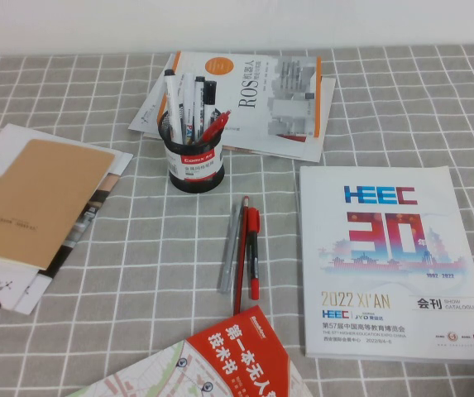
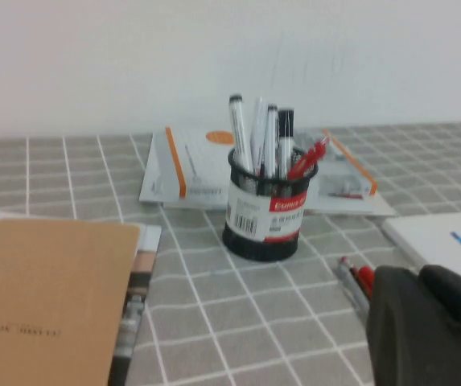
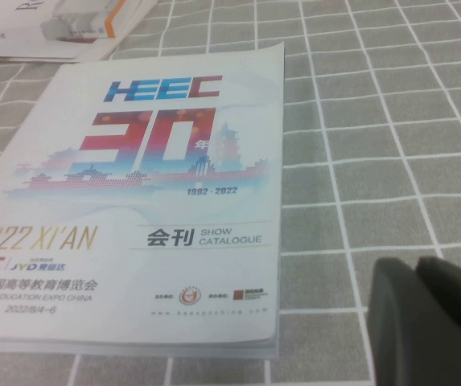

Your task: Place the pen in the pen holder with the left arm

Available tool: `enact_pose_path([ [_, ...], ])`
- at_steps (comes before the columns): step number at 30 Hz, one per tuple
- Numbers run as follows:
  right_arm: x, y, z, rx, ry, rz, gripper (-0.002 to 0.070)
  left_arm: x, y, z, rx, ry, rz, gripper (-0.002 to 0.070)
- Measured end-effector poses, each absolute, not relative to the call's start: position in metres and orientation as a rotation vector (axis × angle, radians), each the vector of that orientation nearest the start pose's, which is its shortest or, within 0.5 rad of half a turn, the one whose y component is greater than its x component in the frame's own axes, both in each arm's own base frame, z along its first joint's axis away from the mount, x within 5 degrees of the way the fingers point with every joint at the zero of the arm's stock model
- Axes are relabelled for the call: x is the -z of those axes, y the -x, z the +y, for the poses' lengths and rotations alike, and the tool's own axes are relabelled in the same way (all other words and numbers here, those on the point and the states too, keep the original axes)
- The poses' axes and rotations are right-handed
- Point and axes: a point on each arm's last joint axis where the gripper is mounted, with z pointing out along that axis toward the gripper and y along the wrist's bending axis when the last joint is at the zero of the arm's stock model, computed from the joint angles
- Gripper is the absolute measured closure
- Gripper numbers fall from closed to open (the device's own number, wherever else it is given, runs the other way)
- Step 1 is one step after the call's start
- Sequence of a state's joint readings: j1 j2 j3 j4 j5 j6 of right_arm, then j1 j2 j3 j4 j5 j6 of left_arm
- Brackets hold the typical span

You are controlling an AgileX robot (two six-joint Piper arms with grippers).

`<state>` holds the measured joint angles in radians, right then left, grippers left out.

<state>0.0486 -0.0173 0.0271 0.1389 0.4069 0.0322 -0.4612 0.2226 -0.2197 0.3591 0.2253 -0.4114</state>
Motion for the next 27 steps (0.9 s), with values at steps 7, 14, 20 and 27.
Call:
enact_pose_path([
  [7, -0.169, -0.051, 0.007, -0.194, -0.068, 1.9, 0.0689, -0.226, -0.069, -0.019, 0.217, -0.211, 1.638, 0.0675],
  [14, -0.169, -0.051, 0.007, -0.194, -0.068, 1.9, 0.0689, -0.204, -0.065, -0.006, 0.075, -0.069, 1.562, 0.0675],
  [20, -0.169, -0.051, 0.008, -0.195, -0.069, 1.9, 0.0689, -0.2, -0.059, -0.004, 0.033, -0.068, 1.57, 0.0675],
  [27, -0.169, -0.051, 0.008, -0.195, -0.069, 1.9, 0.0689, -0.181, -0.055, -0.005, 0.039, -0.091, 1.771, 0.0675],
])
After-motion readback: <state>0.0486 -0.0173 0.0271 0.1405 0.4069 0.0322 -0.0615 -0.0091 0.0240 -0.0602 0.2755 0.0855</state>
